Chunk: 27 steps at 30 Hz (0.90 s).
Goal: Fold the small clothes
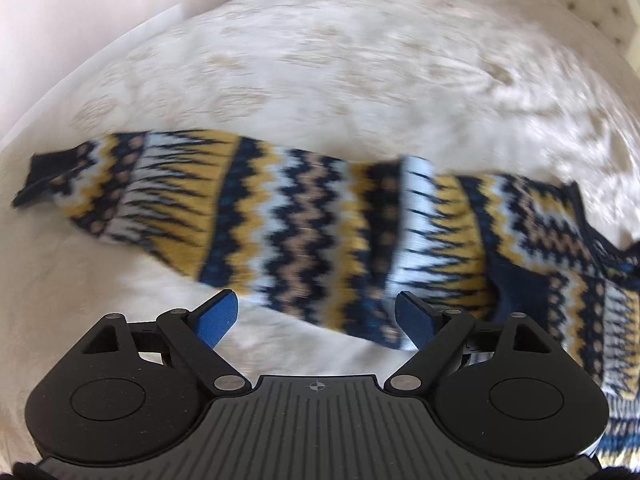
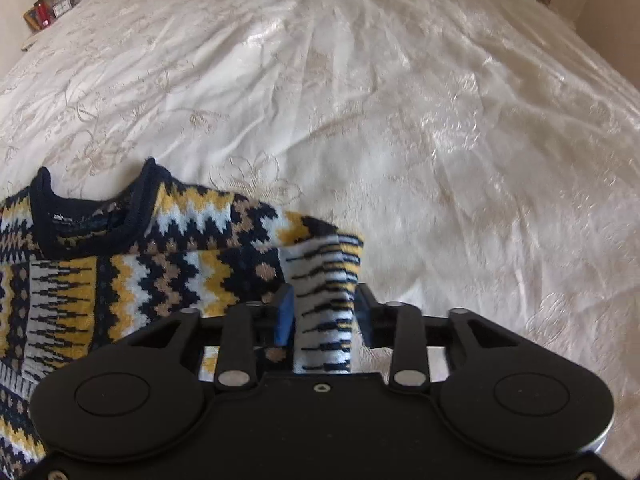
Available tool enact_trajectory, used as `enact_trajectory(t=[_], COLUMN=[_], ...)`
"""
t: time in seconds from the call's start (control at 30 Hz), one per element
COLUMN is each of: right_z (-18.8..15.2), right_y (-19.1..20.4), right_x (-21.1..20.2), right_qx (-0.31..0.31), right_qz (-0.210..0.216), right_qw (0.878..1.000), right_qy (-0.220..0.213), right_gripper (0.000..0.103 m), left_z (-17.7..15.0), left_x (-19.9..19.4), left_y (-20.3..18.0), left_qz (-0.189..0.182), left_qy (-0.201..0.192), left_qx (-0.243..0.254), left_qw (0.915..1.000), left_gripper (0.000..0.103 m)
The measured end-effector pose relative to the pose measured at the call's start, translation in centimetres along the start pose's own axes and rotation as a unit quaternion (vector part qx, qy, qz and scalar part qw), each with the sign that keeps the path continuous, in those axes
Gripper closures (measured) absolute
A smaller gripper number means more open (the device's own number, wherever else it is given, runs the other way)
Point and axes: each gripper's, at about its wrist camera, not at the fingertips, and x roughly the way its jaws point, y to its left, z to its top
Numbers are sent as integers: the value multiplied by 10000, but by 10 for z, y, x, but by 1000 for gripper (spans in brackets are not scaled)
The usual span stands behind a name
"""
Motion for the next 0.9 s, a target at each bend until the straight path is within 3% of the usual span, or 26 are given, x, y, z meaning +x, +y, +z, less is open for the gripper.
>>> enact_trajectory(t=[0.07,0.2,0.3,0.47,0.7,0.9], right_z=[1,-2,-7,-24,-43,-49], right_y=[8,30,49,94,148,182], right_x=[-14,-40,-54,-66,-78,-81], right_qx=[-70,-269,-246,-367,-589,-675], right_qz=[34,247,567,870,1219,1349], right_qw=[9998,9985,9972,9951,9907,9885], right_qy=[-201,-418,-421,-282,-111,35], right_gripper=[28,22,10,4,4,4], left_z=[3,13,19,27,42,60], left_x=[0,6,10,15,23,36], left_y=[19,48,64,89,140,177], left_qz=[70,322,467,421,265,339], left_qy=[-35,66,110,88,-73,-224], left_qx=[-255,-486,-454,-477,-1061,-1417], left_qw=[9996,9983,9978,9979,9940,9891], left_gripper=[17,17,17,17,17,17])
